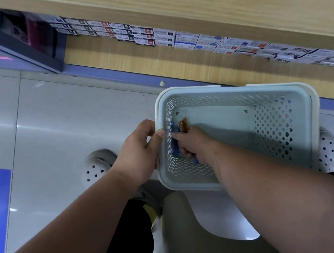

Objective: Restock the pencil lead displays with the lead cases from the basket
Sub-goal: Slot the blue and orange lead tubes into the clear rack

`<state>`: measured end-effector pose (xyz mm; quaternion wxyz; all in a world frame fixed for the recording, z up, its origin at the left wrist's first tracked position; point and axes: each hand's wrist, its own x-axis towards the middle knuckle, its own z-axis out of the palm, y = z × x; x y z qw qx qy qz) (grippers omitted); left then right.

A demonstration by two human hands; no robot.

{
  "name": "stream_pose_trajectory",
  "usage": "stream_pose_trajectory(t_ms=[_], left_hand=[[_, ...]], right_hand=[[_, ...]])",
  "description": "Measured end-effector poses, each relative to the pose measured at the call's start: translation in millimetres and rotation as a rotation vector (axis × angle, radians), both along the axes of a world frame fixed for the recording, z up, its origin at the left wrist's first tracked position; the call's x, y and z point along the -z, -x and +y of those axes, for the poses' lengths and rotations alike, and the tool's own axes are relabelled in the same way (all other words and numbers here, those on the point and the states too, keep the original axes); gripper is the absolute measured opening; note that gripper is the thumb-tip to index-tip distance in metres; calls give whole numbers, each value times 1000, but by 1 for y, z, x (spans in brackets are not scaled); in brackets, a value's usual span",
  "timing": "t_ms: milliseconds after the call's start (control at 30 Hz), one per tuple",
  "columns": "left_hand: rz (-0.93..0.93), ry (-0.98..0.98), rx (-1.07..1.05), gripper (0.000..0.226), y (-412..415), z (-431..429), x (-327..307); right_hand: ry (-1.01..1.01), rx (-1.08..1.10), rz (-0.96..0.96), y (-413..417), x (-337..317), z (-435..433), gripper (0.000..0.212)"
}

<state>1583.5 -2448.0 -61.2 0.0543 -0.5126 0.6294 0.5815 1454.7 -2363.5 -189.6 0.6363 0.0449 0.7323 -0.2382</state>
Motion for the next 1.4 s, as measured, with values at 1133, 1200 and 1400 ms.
stream_pose_trajectory(t_ms=[1133,1200,1400], left_hand=[[-456,316,1117,58,122,80,79],[-466,325,1099,54,122,81,93],[-434,365,1167,34,114,78,109]], right_hand=[[185,-637,743,178,-194,183,35],[184,-458,661,173,-183,189,29],[192,-279,538,164,-163,192,27]])
